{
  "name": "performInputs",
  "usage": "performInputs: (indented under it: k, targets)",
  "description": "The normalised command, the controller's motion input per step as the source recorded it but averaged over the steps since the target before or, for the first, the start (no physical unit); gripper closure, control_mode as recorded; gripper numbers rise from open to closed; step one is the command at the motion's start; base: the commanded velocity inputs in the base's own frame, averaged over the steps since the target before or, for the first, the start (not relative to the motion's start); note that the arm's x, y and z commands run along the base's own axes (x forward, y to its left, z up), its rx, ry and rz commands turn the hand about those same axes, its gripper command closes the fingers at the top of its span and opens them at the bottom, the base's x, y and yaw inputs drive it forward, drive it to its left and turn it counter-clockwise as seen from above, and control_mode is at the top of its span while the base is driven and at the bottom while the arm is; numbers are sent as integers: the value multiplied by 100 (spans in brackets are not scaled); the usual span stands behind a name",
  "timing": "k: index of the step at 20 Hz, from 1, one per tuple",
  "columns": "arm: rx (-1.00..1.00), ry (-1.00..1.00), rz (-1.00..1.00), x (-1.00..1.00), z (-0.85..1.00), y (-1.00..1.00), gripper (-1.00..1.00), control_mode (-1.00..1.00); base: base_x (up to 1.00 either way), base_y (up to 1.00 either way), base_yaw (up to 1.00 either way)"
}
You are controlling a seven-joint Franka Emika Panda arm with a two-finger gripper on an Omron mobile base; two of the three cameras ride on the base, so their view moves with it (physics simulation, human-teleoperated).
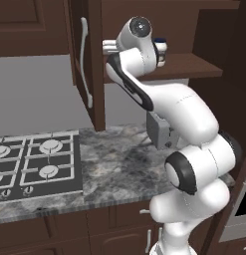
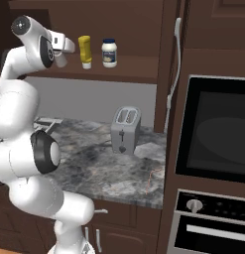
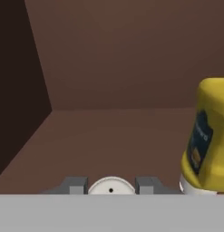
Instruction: There are various items on the counter. Only move the condiments/shakers into the cabinet.
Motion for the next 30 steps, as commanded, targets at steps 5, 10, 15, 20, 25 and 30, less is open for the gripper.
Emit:
performInputs:
  k: [5,10,15,20,25,30]
  targets:
    - [0,0,0,41,-6,0,100,-100,0,0,0]
    - [0,0,0,35,-4,0,100,-100,0,0,0]
    - [0,0,0,26,-19,0,100,-100,0,0,0]
    - [0,0,0,24,-11,0,100,-100,0,0,0]
    - [-1,0,0,3,0,10,100,-100,0,0,0]
    - [-2,-1,0,-15,0,24,100,-100,0,0,0]
